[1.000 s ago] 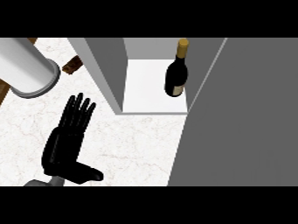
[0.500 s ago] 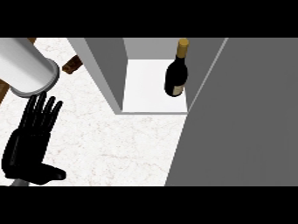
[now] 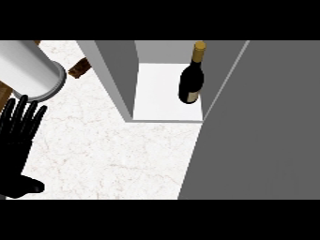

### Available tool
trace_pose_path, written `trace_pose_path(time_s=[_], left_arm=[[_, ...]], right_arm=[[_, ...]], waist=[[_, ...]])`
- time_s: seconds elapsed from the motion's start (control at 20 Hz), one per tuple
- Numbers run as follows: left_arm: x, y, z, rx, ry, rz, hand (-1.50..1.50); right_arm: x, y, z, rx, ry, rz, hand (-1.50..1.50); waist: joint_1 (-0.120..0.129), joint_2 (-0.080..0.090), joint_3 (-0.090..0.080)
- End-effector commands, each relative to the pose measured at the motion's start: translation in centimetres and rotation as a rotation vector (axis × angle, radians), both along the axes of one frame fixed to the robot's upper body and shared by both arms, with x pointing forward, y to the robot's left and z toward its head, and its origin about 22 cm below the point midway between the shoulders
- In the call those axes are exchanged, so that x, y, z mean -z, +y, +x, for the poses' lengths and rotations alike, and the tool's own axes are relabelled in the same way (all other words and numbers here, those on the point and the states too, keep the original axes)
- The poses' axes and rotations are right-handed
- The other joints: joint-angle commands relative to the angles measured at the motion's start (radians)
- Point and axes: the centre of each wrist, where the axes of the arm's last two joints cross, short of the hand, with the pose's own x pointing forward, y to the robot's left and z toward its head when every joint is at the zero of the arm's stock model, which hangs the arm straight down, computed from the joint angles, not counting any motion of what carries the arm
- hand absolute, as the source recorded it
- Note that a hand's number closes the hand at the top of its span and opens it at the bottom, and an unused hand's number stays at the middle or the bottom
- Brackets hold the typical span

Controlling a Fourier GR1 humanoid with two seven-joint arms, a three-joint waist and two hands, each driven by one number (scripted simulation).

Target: Pick up the wine, place it into the cabinet and close the cabinet

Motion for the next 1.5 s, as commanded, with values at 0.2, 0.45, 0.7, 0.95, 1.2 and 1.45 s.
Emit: trace_pose_path(time_s=[0.2, 0.45, 0.7, 0.95, 1.2, 1.45], left_arm=[[-1.2, 3.0, 0.3, 0.024, -0.015, 0.002, -1.50], [-1.4, 2.8, 0.6, 0.009, -0.017, 0.016, -1.50], [-1.9, 3.1, 0.9, 0.051, -0.030, 0.019, -1.50], [-2.8, 3.9, 1.9, 0.044, -0.031, 0.017, -1.50], [-2.0, 5.0, 0.5, 0.030, -0.010, 0.008, -1.50], [-1.9, 5.7, 1.3, -0.004, -0.006, 0.000, -1.50]], right_arm=[[-4.0, 1.8, -1.4, -0.109, 0.001, 0.210, 1.50], [-2.9, 3.1, 0.1, -0.117, -0.013, 0.225, 1.50], [-2.4, 4.5, 2.6, -0.115, -0.008, 0.201, 1.50], [-4.2, 6.7, 5.3, -0.101, -0.043, 0.181, 1.50], [-5.2, 14.0, 9.0, -0.074, -0.029, 0.185, 1.50], [-9.6, 17.8, 13.7, -0.053, -0.019, 0.176, 1.50]], waist=[[0.019, 0.007, -0.004], [0.039, 0.007, -0.003], [0.076, 0.013, -0.004], [0.070, 0.009, -0.006], [0.065, 0.001, -0.003], [0.027, 0.005, 0.002]])
